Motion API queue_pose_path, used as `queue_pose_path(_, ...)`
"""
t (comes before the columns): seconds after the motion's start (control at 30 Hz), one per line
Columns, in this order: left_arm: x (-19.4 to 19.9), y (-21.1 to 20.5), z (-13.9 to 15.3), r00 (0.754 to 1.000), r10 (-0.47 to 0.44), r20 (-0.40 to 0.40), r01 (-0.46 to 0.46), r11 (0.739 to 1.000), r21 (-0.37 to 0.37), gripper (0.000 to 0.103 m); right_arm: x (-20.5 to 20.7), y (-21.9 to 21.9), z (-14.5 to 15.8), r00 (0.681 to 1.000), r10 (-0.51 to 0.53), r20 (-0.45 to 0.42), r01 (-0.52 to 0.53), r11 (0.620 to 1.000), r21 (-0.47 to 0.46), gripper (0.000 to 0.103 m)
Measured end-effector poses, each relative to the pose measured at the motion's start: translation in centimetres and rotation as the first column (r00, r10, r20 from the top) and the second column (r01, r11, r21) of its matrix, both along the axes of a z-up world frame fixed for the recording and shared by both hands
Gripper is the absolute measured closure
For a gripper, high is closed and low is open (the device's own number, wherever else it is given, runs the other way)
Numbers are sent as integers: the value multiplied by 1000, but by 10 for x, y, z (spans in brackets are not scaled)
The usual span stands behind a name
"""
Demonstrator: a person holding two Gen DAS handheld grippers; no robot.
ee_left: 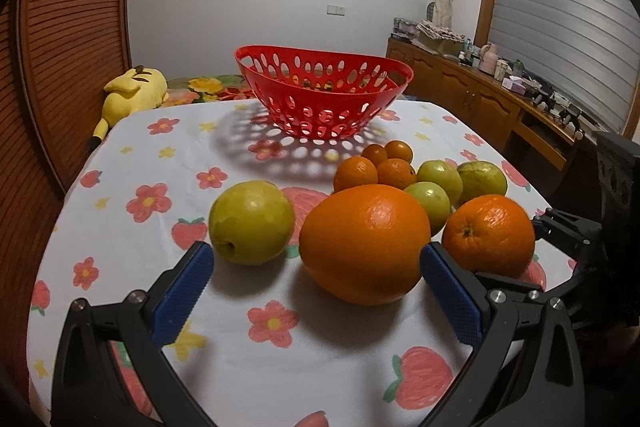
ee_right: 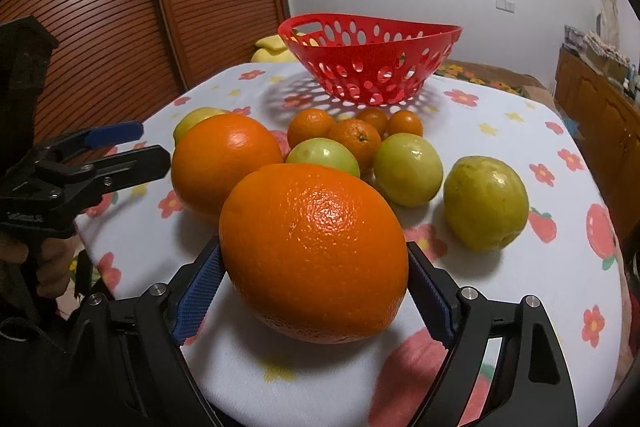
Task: Organize fruits
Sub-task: 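Move the right tool to the large orange while the left tool approaches a smaller orange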
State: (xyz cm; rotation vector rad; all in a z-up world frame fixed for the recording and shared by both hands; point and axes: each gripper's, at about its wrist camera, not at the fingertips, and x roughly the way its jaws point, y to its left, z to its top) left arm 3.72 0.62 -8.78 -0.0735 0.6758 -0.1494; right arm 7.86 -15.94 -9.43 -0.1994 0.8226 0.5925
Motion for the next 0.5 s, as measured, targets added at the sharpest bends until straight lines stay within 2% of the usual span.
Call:
queue_pose_path(0.33,16,-16,-4,996,-68,-49,68,998,-11,0,4,-15,6,999,-38,10,38,999,21,14)
queue_pose_path(0.5,21,-23,-2,993,-103,-50,102,995,-15,6,4,-20,8,999,-45,9,45,999,29,14)
